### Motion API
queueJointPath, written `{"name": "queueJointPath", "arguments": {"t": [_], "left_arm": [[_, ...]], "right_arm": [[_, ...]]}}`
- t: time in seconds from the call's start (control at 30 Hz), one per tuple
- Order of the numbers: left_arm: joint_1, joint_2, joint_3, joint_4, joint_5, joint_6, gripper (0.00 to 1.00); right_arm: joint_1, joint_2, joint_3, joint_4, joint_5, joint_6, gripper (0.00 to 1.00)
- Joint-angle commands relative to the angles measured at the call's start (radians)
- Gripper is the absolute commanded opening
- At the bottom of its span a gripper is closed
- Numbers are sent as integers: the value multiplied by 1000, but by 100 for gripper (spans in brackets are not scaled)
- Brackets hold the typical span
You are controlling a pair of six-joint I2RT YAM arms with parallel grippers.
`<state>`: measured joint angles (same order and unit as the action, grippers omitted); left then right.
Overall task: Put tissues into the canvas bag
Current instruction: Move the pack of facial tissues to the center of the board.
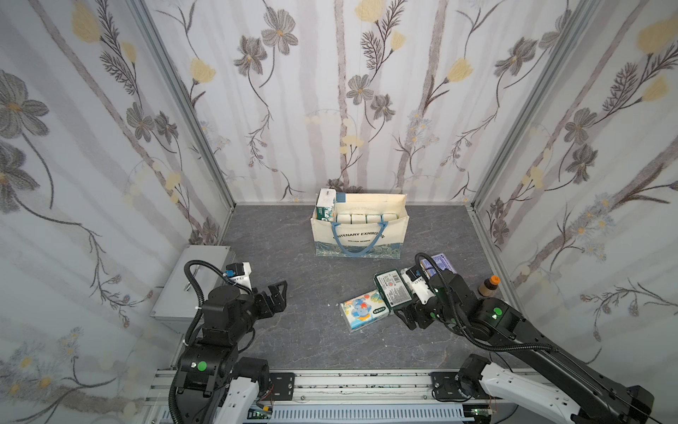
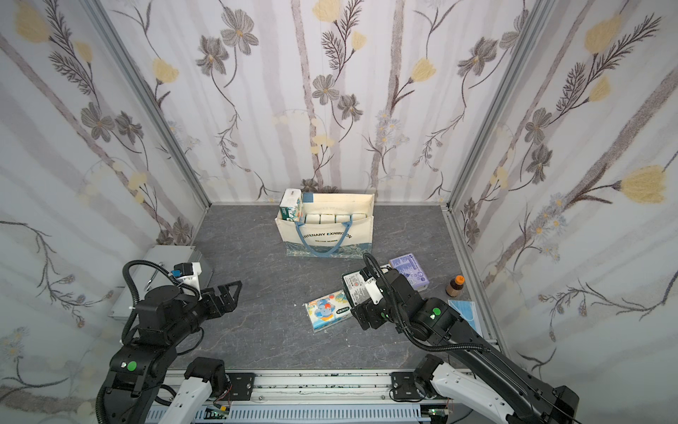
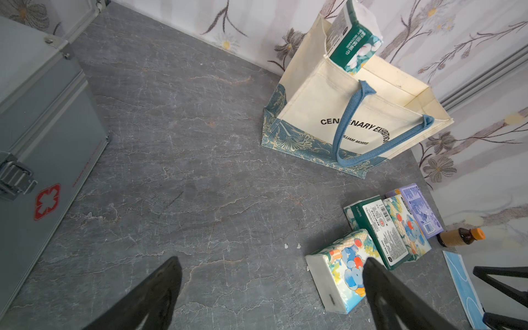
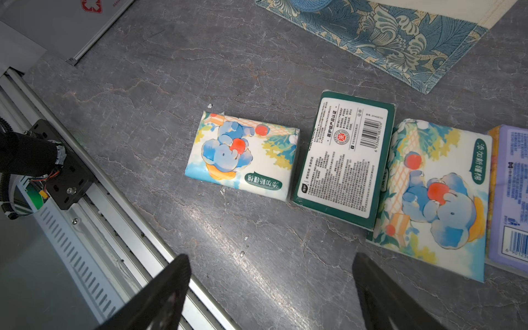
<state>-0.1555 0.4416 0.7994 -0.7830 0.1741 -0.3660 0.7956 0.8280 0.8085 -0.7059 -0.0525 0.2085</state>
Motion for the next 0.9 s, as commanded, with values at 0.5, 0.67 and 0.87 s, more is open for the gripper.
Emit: {"name": "queueJointPath", "arguments": {"t": [0.5, 0.67, 0.87], "left_arm": [[-90, 234, 67, -45, 34, -40, 100], [-181, 270, 61, -35, 56, -36, 98], [-320, 386, 52, -9, 151, -25, 100]], "right_arm": [[-91, 203, -186, 483, -268, 329, 89], [-93, 280, -170, 518, -243, 360, 86], [-93, 417, -110, 509, -264, 370, 85]]}}
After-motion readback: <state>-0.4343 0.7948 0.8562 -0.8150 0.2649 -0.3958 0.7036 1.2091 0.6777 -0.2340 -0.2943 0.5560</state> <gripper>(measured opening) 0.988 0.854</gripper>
